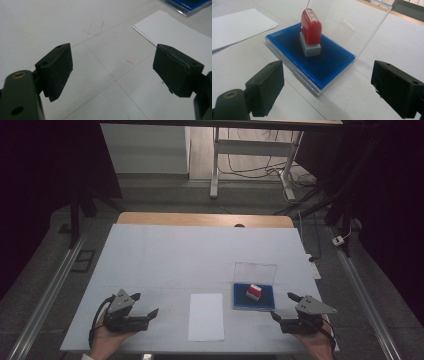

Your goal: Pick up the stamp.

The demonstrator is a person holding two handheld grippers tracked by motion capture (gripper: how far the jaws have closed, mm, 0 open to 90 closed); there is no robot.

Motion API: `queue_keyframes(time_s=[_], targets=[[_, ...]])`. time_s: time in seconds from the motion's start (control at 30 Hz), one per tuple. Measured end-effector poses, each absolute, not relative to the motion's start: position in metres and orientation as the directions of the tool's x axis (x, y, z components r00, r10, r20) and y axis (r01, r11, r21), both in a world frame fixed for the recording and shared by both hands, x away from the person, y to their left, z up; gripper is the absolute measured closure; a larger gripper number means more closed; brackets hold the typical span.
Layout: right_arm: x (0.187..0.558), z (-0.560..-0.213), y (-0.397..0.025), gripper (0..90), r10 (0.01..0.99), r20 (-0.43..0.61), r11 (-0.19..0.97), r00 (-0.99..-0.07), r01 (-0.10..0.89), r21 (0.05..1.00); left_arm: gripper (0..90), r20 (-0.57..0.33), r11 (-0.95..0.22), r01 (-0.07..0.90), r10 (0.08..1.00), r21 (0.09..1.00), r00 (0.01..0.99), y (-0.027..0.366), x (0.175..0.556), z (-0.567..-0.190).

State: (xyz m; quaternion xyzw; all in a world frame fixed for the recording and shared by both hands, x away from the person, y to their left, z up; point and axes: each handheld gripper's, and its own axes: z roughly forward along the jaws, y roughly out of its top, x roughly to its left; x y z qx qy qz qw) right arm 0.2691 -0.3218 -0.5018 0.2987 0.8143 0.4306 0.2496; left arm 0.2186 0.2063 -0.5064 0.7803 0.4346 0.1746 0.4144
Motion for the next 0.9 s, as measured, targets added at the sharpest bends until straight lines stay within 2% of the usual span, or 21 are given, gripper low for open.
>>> queue_keyframes(time_s=[0.9], targets=[[0.2725,-0.4986,-0.3249,19.3,0.697,-0.131,0.45,-0.705,0.289,0.845,17.1,-0.097,-0.29,0.544,0.812,0.788,0.575,0.2053,0.2168,-0.5091]])
